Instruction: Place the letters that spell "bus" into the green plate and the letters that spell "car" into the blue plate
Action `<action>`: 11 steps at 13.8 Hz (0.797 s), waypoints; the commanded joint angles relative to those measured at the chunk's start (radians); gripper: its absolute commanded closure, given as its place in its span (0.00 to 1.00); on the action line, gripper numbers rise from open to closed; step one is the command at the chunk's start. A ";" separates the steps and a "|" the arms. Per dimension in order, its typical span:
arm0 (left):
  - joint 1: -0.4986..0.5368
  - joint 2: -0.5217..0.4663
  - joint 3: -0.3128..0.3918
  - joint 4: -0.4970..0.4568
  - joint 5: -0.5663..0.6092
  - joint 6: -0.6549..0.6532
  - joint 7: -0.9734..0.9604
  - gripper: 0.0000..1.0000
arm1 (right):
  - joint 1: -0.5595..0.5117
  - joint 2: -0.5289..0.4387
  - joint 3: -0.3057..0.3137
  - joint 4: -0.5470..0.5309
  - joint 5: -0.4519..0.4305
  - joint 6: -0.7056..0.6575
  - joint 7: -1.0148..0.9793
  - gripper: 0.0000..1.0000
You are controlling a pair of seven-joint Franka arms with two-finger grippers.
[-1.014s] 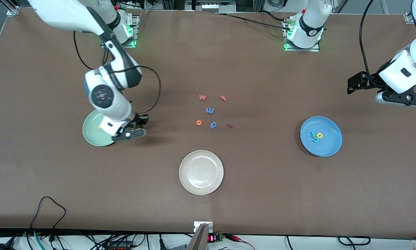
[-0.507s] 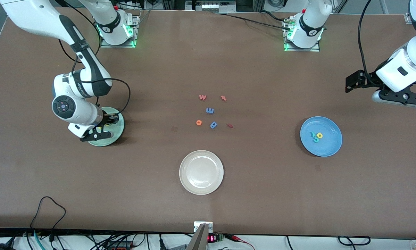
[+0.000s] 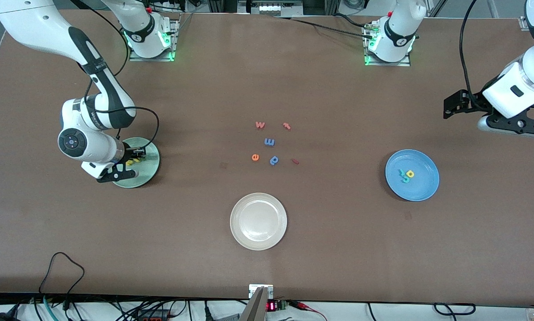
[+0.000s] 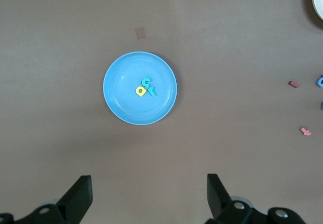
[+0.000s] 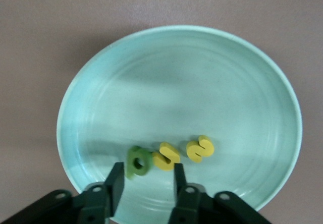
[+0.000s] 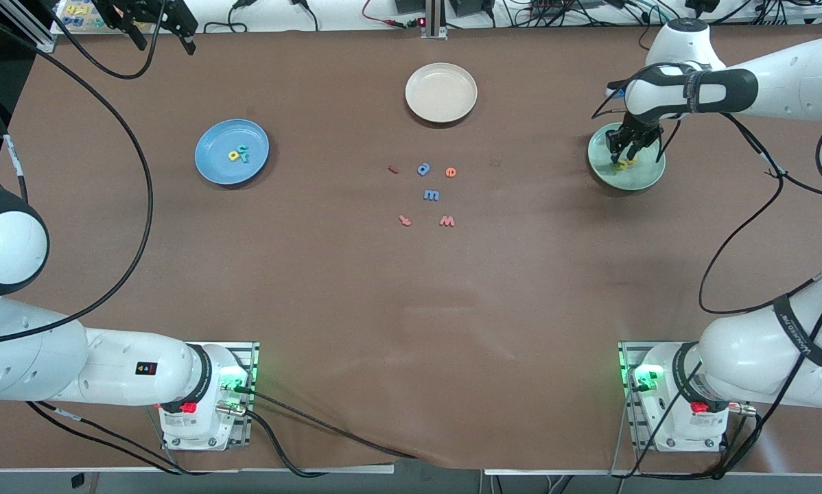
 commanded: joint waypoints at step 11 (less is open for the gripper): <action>0.004 -0.020 0.000 -0.014 0.018 -0.008 0.007 0.00 | 0.074 -0.332 -0.079 0.420 0.087 -0.547 -0.014 0.00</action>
